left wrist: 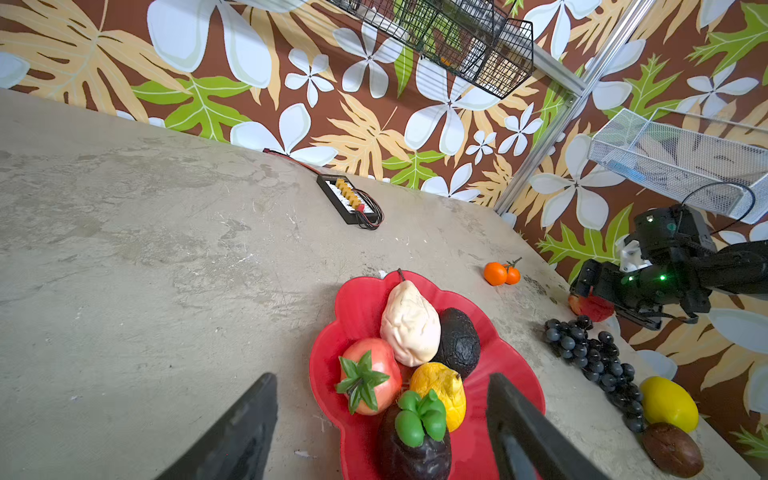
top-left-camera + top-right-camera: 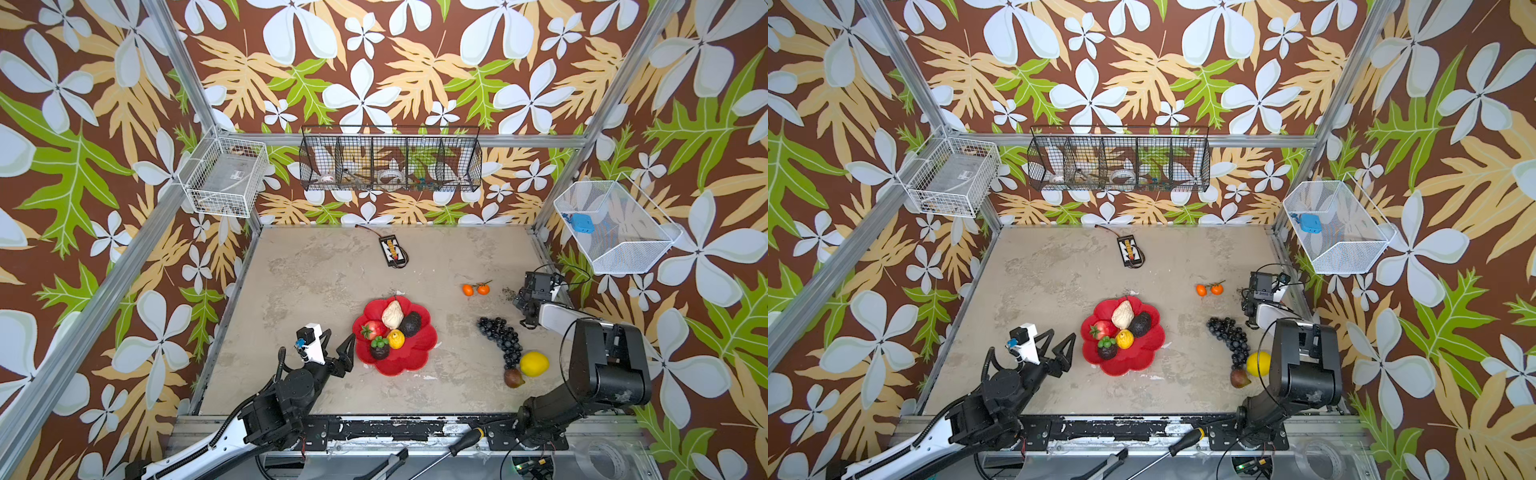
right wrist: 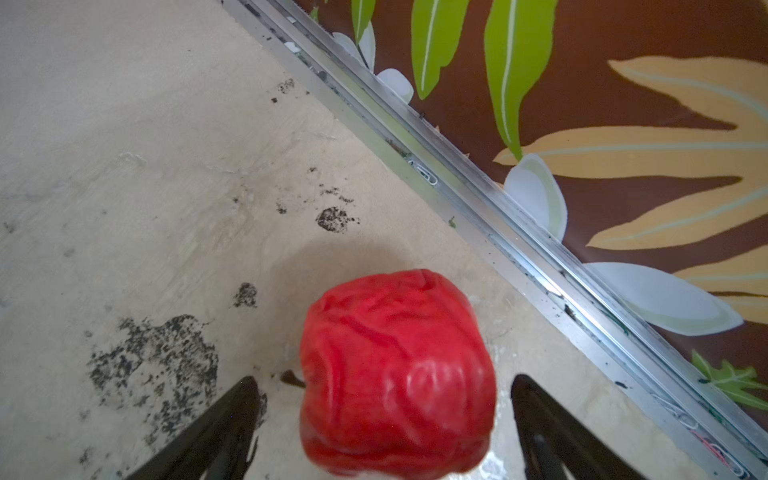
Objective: Place and organize the fake fruits in the fruit bowl
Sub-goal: 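Lower the right gripper and grasp the red apple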
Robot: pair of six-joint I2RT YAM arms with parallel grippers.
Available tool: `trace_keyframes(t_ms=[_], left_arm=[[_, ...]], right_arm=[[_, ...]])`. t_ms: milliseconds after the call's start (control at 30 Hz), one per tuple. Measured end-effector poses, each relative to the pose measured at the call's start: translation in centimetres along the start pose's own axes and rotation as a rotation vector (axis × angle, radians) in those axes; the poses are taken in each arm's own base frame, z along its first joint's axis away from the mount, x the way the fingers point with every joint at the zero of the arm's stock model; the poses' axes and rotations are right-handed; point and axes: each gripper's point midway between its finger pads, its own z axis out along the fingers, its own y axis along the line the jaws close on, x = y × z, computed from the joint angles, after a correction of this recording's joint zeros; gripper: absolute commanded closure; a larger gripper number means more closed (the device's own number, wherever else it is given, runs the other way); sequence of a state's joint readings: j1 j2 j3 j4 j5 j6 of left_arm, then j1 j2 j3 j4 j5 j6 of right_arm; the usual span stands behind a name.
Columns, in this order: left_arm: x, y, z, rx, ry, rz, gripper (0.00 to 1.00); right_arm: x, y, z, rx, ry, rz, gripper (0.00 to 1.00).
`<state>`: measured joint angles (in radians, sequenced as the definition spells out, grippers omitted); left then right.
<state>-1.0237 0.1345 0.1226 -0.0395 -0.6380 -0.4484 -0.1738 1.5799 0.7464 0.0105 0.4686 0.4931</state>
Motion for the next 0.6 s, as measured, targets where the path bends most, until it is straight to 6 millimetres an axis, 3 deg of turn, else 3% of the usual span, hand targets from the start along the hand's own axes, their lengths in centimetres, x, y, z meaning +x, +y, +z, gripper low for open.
trace_keyframes(t_ms=[600], left_arm=[[0.23, -0.14, 0.05, 0.007, 0.011, 0.005, 0.2]], right_arm=[[-0.11, 0.35, 0.56, 0.008, 0.006, -0.006, 0.36]])
